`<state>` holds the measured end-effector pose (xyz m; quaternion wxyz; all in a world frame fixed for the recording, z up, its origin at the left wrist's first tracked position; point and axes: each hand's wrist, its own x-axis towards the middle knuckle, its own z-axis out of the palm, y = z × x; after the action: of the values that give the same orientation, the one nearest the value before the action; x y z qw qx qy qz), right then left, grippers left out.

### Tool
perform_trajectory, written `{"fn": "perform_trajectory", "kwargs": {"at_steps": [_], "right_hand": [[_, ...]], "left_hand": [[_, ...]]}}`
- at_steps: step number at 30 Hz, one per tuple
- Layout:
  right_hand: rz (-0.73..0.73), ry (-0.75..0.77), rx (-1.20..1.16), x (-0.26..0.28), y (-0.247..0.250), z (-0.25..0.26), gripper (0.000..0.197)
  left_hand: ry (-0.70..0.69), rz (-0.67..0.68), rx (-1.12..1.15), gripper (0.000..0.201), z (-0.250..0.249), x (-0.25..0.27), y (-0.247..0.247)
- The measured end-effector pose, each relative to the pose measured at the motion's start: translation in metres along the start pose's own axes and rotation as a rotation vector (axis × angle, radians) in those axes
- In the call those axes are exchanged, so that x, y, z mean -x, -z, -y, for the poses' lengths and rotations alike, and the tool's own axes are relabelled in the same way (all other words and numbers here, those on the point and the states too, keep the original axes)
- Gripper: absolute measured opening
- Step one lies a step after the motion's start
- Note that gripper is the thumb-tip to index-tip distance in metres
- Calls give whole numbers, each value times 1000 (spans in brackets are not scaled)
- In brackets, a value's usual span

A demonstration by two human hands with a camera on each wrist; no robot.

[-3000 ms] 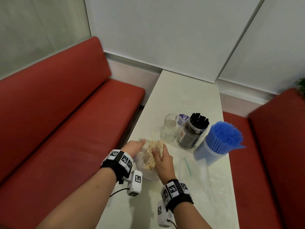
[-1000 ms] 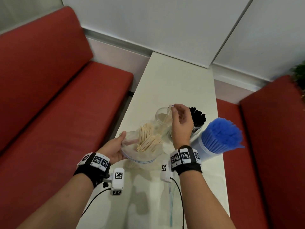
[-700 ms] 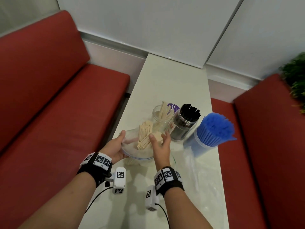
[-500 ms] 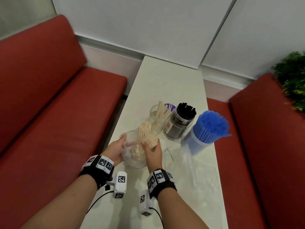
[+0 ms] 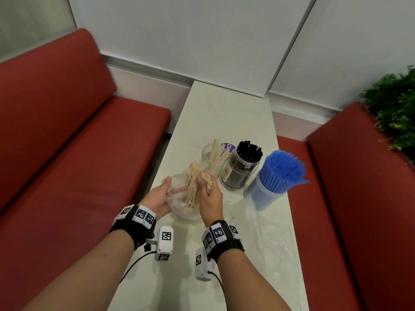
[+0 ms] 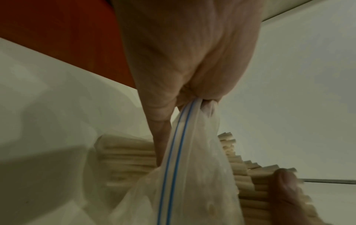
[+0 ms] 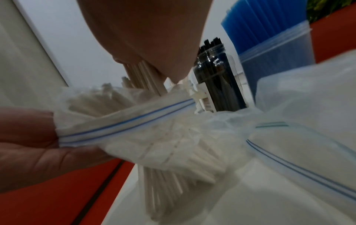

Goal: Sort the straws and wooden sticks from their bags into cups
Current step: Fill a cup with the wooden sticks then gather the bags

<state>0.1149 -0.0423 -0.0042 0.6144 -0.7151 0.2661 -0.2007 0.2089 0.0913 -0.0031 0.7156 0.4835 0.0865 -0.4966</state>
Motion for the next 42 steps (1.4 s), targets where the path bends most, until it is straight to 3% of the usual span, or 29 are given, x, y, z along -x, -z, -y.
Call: {"fn": "perform_trajectory", "kwargs": {"at_steps": [10, 15, 26, 31, 35, 38, 42], "right_hand": [[-85, 80, 3, 2, -2, 6, 13], [-57, 34, -35, 9, -2, 3, 10], [-76, 139, -43, 5, 5, 43, 16], [-36, 293, -189, -30, 27, 126, 10], [-129, 390, -272, -70, 42, 176, 6], [-257, 429, -276, -108, 41, 189, 8], [-316, 356, -168, -146, 31, 160, 8]], "left_hand": [[22, -44, -65, 65, -4, 5, -2], [48, -38, -70, 67, -1, 2, 0], [21, -83, -131, 63, -4, 1, 2], [35, -88, -158, 64, -5, 0, 2], [42, -81, -168, 64, -4, -1, 4], [43, -81, -169, 63, -3, -2, 7], [30, -69, -186, 61, -3, -8, 13]]}}
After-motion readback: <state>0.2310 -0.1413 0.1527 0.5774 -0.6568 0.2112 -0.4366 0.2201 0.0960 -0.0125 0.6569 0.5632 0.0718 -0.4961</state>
